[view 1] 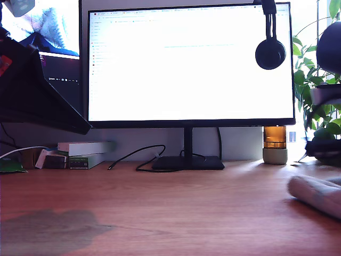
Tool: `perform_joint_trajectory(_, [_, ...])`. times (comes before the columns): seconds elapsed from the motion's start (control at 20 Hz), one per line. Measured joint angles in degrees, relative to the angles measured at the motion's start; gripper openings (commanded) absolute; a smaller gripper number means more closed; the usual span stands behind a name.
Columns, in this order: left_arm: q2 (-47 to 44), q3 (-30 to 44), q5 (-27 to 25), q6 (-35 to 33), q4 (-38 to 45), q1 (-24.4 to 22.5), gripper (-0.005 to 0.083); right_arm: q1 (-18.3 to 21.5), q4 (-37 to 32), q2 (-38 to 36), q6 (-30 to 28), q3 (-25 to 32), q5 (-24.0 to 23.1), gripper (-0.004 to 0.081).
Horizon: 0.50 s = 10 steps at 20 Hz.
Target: Fold the tea towel to a neat square and place it to the right
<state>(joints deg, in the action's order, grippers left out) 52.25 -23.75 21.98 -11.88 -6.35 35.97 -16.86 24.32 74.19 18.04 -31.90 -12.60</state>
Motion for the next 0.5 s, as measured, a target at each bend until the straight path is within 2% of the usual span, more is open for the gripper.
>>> perform_joint_trajectory(0.2, [0.0,0.0,0.0,0.5,0.0,0.0,-0.0023,0.0,3.0,-3.3,2.0,1.5,0.0,-0.0011])
perform_joint_trajectory(0.5, [0.0,0.0,0.0,1.0,0.0,0.0,-0.0023,0.0,1.5,-8.2,2.9,3.5,0.0,-0.0011])
